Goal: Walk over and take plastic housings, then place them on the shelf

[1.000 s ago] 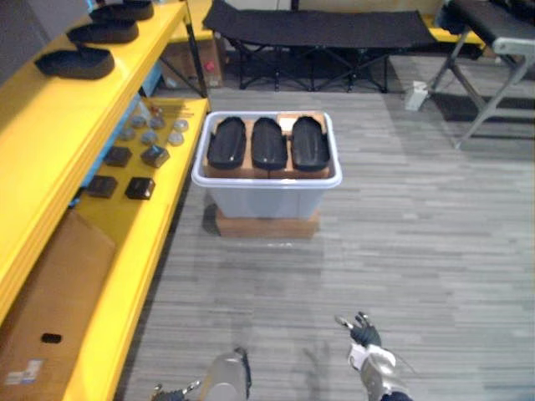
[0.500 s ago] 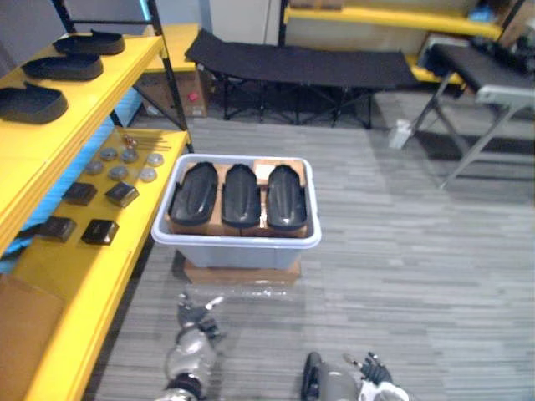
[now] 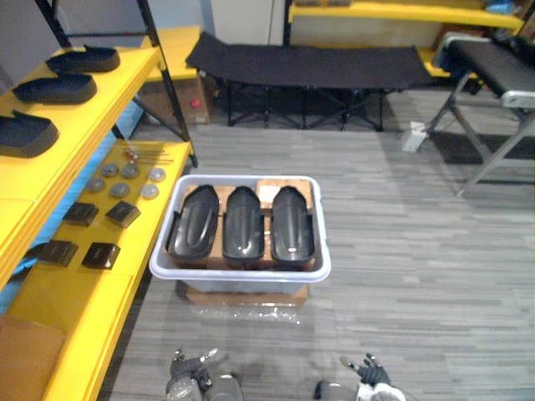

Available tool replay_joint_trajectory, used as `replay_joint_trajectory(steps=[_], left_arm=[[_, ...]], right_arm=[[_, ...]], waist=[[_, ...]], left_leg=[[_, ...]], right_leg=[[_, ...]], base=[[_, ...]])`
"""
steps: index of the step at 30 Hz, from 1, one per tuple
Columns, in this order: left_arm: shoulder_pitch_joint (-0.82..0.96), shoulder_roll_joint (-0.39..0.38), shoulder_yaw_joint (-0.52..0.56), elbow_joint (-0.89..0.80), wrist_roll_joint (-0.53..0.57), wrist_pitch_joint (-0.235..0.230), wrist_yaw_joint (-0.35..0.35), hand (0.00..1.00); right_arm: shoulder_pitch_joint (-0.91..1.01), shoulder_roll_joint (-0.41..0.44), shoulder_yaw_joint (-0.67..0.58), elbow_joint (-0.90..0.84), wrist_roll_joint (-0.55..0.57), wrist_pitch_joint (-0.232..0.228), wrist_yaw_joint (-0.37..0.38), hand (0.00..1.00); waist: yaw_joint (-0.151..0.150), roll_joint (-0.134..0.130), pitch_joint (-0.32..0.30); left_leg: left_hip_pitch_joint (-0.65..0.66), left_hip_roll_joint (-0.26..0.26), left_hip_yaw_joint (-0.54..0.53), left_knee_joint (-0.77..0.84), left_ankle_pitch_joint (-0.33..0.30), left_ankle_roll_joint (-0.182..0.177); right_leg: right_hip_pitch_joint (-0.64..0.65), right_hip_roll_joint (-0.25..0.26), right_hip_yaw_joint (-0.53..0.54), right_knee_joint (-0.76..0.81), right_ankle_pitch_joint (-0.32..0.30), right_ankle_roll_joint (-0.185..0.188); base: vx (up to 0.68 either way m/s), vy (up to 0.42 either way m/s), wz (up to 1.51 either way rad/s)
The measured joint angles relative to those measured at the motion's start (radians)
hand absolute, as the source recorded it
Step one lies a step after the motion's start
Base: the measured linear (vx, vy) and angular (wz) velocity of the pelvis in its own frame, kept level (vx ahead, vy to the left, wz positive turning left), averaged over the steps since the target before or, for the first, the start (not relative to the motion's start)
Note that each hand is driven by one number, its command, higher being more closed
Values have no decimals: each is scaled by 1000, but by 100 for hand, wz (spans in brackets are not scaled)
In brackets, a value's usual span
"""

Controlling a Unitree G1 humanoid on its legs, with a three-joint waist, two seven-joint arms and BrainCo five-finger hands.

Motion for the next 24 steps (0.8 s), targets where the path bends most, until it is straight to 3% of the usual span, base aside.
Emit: replay_joint_trajectory(steps=[4,8,11,16,18,19,20,21,24], left_arm=[[-15,26,-38,0,-1,-2,4,0],[7,26,-48,5,-12,7,1,0],[25,26,-48,9,-40,18,-12,0],[34,32,-47,34,-58,71,-16,0],[36,35,-47,36,-58,74,-18,0],[36,35,-47,36,-57,75,-18,0],[35,36,-47,36,-57,75,-18,0],[35,37,-48,36,-57,76,-18,0],[32,42,-48,31,-53,84,-17,0]], right_arm=[[-10,2,22,35,-42,-28,58,0],[-9,5,72,41,-9,-42,87,0],[-9,8,109,42,-14,-43,91,0],[-23,5,223,40,13,-125,100,0],[-32,-3,301,10,30,-151,161,0],[-39,-17,377,-34,47,-165,239,0],[-43,-23,420,-63,48,-172,271,0],[-58,-31,513,-131,50,-193,339,0],[-158,-86,818,-370,94,-187,601,0]], waist=[[0,-20,-7],[-1,-34,-13],[0,-48,-19],[0,-56,-36],[1,-62,-45],[1,-65,-47],[1,-67,-48],[2,-69,-49],[4,-84,-62]], left_leg=[[26,-16,-25,-75,32,-1],[67,-19,-36,-153,59,-7],[95,-27,-35,-172,60,-8],[117,-31,-36,-175,60,-8],[116,-33,-37,-175,60,-8],[115,-33,-40,-175,61,-6],[115,-33,-41,-175,63,-6],[113,-35,-43,-177,74,0],[101,-45,-70,-224,143,-1]], right_leg=[[56,9,-44,-98,51,-6],[90,21,-44,-156,104,-14],[114,20,-44,-169,105,-12],[140,16,-45,-185,129,-3],[142,15,-45,-190,133,0],[143,12,-46,-190,134,0],[143,11,-47,-190,135,1],[143,10,-50,-191,142,-4],[128,11,-89,-205,177,-12]], base=[[136,8,22],[95,30,6],[65,11,2],[4,4,-1],[0,0,0],[-49,-1,4],[-59,-4,6],[-106,-24,6],[-110,-40,15]])
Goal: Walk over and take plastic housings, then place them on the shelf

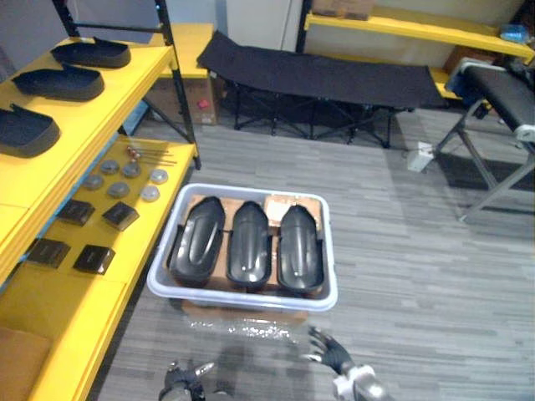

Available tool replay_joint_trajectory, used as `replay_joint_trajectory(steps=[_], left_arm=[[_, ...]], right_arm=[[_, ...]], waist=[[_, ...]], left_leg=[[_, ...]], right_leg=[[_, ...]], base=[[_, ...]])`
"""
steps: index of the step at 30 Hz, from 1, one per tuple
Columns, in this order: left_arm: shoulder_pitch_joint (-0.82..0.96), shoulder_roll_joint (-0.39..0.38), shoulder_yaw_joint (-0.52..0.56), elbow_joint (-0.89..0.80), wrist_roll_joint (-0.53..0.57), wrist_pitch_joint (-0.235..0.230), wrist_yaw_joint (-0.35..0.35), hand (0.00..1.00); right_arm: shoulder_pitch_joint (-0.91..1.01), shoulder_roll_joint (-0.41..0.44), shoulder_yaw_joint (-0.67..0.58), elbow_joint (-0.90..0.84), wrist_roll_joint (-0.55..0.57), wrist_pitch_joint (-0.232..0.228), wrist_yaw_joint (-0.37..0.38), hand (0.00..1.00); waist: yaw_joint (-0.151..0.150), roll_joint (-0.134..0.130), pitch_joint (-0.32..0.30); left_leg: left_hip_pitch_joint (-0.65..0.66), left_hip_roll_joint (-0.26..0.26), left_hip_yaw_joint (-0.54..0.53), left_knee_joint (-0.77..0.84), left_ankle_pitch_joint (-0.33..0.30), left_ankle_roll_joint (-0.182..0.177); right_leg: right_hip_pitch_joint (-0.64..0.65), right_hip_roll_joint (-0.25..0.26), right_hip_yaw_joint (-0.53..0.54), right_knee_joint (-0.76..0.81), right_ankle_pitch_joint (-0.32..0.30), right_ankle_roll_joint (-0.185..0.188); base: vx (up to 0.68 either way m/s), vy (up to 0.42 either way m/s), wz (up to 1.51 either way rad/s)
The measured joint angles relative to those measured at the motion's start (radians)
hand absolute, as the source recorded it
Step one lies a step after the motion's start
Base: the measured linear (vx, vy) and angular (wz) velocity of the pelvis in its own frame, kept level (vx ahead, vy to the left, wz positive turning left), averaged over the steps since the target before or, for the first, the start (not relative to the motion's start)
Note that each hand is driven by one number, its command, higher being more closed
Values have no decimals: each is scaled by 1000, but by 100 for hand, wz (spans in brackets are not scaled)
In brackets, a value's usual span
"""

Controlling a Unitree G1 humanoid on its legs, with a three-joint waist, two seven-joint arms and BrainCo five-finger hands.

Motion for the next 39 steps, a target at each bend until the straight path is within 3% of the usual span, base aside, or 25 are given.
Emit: replay_joint_trajectory(steps=[2,3,6,7,10,14,15,16,18,21,24,29,35,39], left_arm=[[-8,1,0,-6,12,6,-1,0],[-9,1,1,-8,15,7,-2,0],[-7,3,3,-13,21,7,-2,0],[-6,8,3,-13,41,6,-3,0],[-6,30,0,-29,45,5,-7,0],[-18,42,-2,-95,32,-11,-7,0],[-22,41,-12,-113,31,-12,-6,0],[-27,42,-24,-115,31,-13,-6,0],[-27,32,-40,-136,31,-14,-7,0],[-7,26,-61,-141,32,-13,-10,0],[34,25,-69,-141,33,-13,-38,0],[123,25,-66,-144,40,-33,-61,0],[164,42,-68,-140,86,-63,-80,0],[159,48,-68,-140,117,-76,-88,0]], right_arm=[[-103,-22,129,-142,61,24,109,0],[-178,-29,147,-229,142,64,156,0],[-348,-45,125,-403,314,120,164,0],[-435,-52,85,-473,396,139,132,0],[-609,-42,-55,-515,515,156,-51,0],[-691,-52,-271,-506,521,152,-366,0],[-691,-67,-338,-490,495,151,-467,0],[-691,-78,-372,-477,477,151,-514,0],[-671,-154,-495,-410,368,155,-707,0],[-603,-224,-609,-298,315,171,-814,0],[-527,-290,-700,-150,293,215,-865,0],[-496,-330,-779,70,257,285,-917,0],[-497,-340,-784,244,256,303,-922,0],[-502,-339,-788,289,245,302,-920,0]], waist=[[10,-6,-4],[22,-8,-5],[46,-10,-6],[57,-12,-7],[62,-26,-17],[62,-25,-16],[57,-17,-19],[55,-16,-21],[54,-6,-24],[53,6,-33],[47,21,-38],[37,30,-42],[54,31,-36],[64,36,35]], left_leg=[[-6,1,-24,-36,20,-3],[-5,3,-27,-59,30,-2],[-7,4,-40,-75,30,-2],[-8,1,-45,-86,29,-2],[-20,-18,-51,-103,40,-2],[-6,-26,-56,-146,80,-6],[1,-24,-63,-169,98,-8],[0,-23,-71,-172,104,-10],[-4,-22,-70,-176,111,-12],[-5,-24,-70,-177,112,-13],[-8,-29,-69,-177,114,-14],[-13,-34,-77,-172,117,-8],[-6,-41,-99,-172,118,-8],[-53,-43,-134,-126,95,6]], right_leg=[[-10,6,-12,-1,0,0],[-16,11,-13,-2,0,0],[-24,16,-16,-5,0,-1],[-26,15,-23,-9,-2,-2],[-28,9,-45,-36,-8,-9],[-28,4,-65,-35,-31,-12],[-29,5,-67,-30,-40,-15],[-30,5,-71,-28,-41,-15],[-42,8,-70,-26,-46,-11],[-42,7,-70,-30,-45,-10],[-41,9,-69,-34,-39,-4],[-42,7,-71,-37,-25,5],[-26,1,-93,-30,-25,5],[-51,-8,-112,15,-29,-1]], base=[[-128,-47,30],[-143,-38,24],[-139,-10,5],[-174,-6,9],[-188,-18,6],[-186,-30,3],[-145,-29,13],[-139,-15,13],[-124,2,1],[-22,1,-1],[61,-9,-3],[102,-13,0],[35,-6,9],[-75,25,22]])
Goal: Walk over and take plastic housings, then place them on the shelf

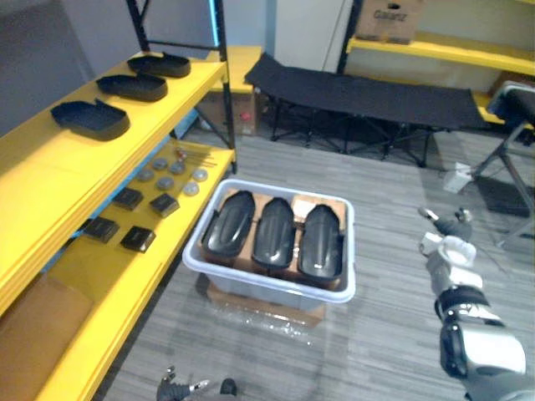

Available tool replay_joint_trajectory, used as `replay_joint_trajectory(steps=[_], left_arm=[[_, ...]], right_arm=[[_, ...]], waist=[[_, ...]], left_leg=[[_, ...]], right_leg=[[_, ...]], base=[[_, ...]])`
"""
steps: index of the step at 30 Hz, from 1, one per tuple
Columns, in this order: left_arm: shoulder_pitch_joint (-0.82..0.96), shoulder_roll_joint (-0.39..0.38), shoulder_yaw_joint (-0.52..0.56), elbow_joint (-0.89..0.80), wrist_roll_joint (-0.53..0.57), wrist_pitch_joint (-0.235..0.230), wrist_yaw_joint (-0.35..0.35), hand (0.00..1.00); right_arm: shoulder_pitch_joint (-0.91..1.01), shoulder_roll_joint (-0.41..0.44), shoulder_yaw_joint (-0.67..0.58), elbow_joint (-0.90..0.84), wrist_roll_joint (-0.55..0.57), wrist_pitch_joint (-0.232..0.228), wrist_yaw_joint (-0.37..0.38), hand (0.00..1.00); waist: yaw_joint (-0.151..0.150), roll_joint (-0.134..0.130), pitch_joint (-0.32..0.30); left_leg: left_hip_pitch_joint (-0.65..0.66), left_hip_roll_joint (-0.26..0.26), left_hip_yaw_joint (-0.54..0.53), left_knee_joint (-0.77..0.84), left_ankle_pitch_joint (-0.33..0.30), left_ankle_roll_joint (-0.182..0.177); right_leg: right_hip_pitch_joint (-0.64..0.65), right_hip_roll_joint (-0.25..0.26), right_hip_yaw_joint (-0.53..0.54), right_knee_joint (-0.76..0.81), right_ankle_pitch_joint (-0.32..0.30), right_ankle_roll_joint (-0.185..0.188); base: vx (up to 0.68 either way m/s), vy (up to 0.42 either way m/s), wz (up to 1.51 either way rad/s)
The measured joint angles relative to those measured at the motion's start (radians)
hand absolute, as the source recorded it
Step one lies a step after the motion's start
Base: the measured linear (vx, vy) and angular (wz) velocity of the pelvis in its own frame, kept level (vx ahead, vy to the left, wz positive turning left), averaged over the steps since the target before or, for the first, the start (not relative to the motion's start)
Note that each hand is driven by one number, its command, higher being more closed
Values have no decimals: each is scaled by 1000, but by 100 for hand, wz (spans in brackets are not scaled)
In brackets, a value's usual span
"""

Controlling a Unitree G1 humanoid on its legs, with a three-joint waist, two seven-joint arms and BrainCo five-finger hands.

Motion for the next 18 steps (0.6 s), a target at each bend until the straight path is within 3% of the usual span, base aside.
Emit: replay_joint_trajectory(steps=[2,4,9,18], left_arm=[[-29,18,-1,-6,6,-6,-3,0],[-74,46,0,-7,6,-7,-5,0],[-197,79,1,-37,5,-35,2,0],[-354,18,12,-92,2,-74,11,0]], right_arm=[[-23,4,-15,23,3,0,-6,0],[-41,5,-15,36,3,-1,-10,0],[-55,67,-31,-21,28,-23,-31,0],[-67,143,-15,-107,83,-19,-80,0]], waist=[[5,-6,60],[29,-18,127],[78,-52,243],[106,-70,297]], left_leg=[[-84,4,-23,104,-39,-1],[-158,23,-31,202,-72,0],[-334,73,-67,385,-123,-3],[-515,102,-111,553,-190,7]], right_leg=[[-37,-2,-6,32,-6,-8],[-67,8,-7,49,-28,-33],[-173,40,-13,126,-54,-36],[-286,54,-36,205,-64,-30]], base=[[-166,46,26],[-215,25,11],[-153,14,1],[8,52,3]])
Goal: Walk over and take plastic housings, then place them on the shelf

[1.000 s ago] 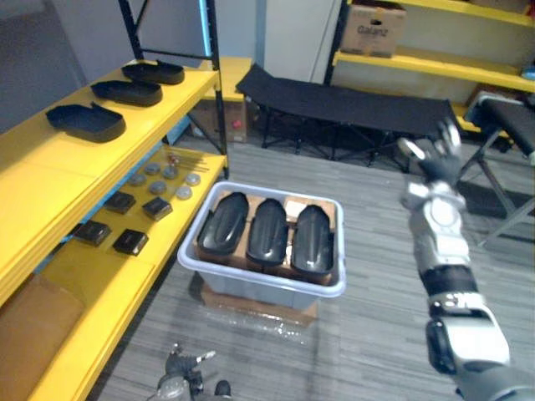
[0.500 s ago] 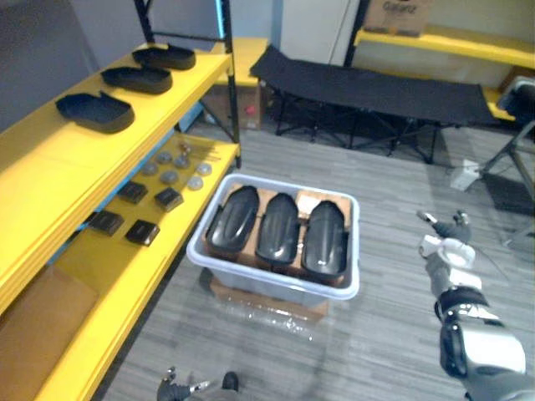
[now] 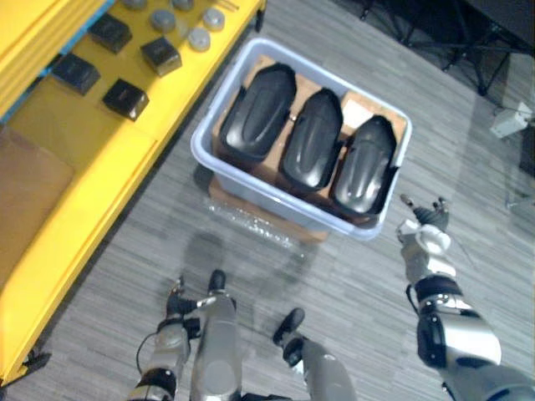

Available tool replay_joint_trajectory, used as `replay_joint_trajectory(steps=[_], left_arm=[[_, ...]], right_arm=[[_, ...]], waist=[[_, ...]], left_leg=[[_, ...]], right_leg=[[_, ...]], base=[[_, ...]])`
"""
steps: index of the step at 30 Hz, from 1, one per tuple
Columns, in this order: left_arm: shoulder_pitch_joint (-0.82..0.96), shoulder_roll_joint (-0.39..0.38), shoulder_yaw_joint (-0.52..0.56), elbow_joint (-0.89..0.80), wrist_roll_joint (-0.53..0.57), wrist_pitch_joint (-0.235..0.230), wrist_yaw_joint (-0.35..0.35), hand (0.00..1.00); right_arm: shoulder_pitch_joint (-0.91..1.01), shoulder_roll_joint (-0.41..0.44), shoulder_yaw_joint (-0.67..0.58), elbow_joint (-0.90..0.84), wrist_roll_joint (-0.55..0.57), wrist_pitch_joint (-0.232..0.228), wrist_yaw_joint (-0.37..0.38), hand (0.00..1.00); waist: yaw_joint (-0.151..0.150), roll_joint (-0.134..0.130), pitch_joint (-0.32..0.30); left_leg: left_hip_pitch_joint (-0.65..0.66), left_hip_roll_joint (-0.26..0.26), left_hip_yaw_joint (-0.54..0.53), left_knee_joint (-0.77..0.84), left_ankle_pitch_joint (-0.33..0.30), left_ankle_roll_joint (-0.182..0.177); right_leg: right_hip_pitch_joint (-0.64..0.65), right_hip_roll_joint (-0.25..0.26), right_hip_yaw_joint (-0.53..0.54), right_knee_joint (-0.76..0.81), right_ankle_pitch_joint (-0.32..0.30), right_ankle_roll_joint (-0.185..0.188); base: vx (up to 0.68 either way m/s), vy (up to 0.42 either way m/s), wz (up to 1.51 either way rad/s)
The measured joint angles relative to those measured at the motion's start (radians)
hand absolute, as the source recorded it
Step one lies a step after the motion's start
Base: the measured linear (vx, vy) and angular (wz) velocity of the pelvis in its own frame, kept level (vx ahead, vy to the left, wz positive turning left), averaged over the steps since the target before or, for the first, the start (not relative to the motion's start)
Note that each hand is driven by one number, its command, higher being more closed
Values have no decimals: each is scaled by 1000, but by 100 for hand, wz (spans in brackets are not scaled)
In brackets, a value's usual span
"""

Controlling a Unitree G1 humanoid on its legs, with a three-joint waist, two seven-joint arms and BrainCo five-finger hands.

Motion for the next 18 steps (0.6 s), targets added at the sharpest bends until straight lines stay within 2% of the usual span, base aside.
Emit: replay_joint_trajectory(steps=[4,8,11,14,18], left_arm=[[-2,-27,25,-25,-8,-7,10,0],[2,-38,31,-55,-46,-27,12,0],[8,-47,40,-61,-75,-40,26,0],[33,-56,69,-74,-107,-40,39,0],[103,-57,80,-73,-132,-40,40,0]], right_arm=[[-24,11,6,-24,4,21,-51,0],[-50,10,6,-26,20,33,-103,0],[-80,-24,6,-28,19,49,-126,0],[-93,-77,7,-31,18,89,-146,0],[-96,-132,52,-30,18,138,-148,0]], waist=[[6,3,2],[17,5,25],[19,26,45],[17,48,66],[15,63,77]], left_leg=[[-38,4,2,13,-2,0],[-51,4,1,15,-3,-2],[-86,-2,-6,33,-4,-3],[-113,-16,-13,51,-4,-3],[-134,-27,-11,84,-4,-3]], right_leg=[[-31,-1,-19,22,-5,-5],[-64,-21,-24,80,-46,-8],[-115,-43,-25,153,-88,-11],[-160,-74,-25,233,-129,-9],[-202,-110,-19,323,-168,-13]], base=[[79,17,7],[28,-10,5],[-21,-17,5],[-33,-23,11],[-9,-28,7]])
